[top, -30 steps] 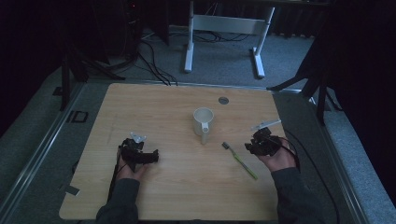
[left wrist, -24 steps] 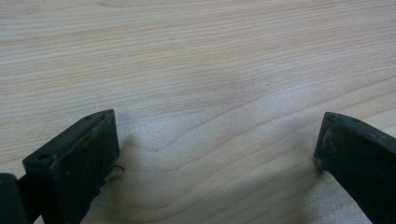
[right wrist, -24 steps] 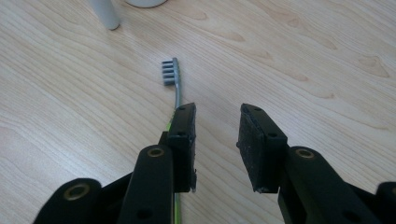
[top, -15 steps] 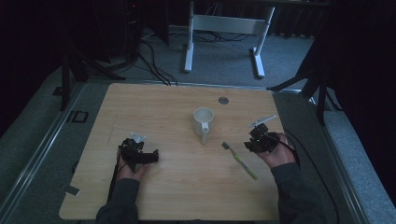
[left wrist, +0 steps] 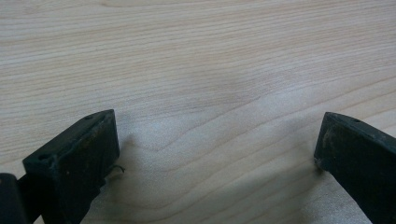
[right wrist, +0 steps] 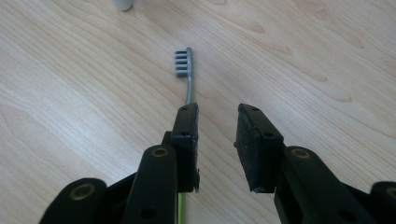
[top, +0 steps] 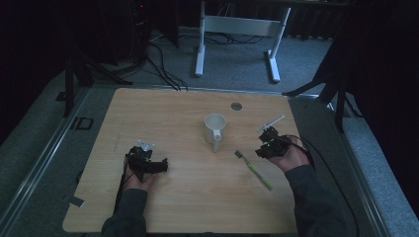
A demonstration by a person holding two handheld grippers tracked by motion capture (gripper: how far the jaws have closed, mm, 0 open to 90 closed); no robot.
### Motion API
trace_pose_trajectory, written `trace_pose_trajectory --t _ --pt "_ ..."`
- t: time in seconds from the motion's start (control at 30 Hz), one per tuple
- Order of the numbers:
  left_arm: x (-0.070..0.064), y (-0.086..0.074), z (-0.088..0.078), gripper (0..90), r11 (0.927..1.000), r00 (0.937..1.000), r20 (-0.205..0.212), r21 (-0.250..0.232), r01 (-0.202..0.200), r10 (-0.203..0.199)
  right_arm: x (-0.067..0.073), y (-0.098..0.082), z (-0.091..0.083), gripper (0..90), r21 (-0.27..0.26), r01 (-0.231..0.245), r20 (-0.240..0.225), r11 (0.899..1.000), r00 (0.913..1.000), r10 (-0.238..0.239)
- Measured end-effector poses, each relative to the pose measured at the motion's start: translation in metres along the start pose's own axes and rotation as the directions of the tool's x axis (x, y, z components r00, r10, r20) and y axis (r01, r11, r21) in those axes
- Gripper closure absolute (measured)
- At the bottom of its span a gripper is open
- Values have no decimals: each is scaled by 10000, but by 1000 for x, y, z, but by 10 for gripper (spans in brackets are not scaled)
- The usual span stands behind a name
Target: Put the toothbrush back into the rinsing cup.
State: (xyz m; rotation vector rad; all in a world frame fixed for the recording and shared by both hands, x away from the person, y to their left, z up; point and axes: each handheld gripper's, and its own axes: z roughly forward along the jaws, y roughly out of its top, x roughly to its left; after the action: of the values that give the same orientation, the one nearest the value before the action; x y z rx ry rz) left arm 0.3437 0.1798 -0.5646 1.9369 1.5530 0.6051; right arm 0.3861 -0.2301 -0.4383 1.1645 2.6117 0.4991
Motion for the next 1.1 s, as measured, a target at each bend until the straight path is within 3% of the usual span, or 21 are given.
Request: trace_pose_trajectory --t 0.27,0.57,1.1 --pt "0 0 0 1 10000 10000 3 7 6 -6 -7 8 8 690 584 -62 -483 9983 9988 91" --pt "0 0 0 1 10000 10000 4 8 -1 1 -3 15 18 686 1223 314 -660 9920 9975 -234" --pt "0 0 0 1 10000 10000 2 14 -9 9 -1 18 29 662 1687 587 -796 9839 9958 -458"
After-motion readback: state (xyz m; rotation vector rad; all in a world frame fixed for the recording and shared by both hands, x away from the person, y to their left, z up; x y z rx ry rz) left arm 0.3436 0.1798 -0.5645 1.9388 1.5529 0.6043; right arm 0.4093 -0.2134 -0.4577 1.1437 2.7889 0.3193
